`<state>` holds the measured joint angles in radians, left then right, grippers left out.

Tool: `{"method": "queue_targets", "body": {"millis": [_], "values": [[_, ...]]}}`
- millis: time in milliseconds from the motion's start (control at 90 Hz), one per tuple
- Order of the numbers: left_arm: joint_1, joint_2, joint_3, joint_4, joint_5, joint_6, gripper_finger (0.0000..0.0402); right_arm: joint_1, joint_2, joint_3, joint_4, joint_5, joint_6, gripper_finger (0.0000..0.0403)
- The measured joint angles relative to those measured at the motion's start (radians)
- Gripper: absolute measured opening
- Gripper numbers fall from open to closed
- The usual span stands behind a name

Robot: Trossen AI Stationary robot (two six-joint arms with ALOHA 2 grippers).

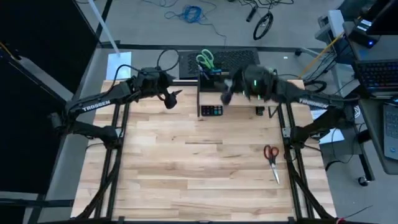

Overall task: Pick and place office supplies into organizer
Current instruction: Remove the green scissors from the black desk organizer on the shelf

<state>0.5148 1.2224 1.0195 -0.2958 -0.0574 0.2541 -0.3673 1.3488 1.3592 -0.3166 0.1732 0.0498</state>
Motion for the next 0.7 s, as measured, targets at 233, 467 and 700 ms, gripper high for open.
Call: {"method": "queue_targets", "body": {"millis": [233, 467, 700], "values": [[0.000, 0.000, 0.000, -0.007, 0.000, 0.018, 0.0309, -0.236, 0.161, 0.123, 0.006, -0.215, -0.071, 0.0171], [0.000, 0.000, 0.000, -0.045, -0.002, 0.049, 0.0309, -0.348, 0.341, 0.251, -0.003, -0.339, -0.081, 0.0171], [0.000, 0.000, 0.000, -0.043, -0.003, 0.049, 0.0309, -0.374, 0.425, 0.325, 0.013, -0.459, -0.120, 0.0171]]}}
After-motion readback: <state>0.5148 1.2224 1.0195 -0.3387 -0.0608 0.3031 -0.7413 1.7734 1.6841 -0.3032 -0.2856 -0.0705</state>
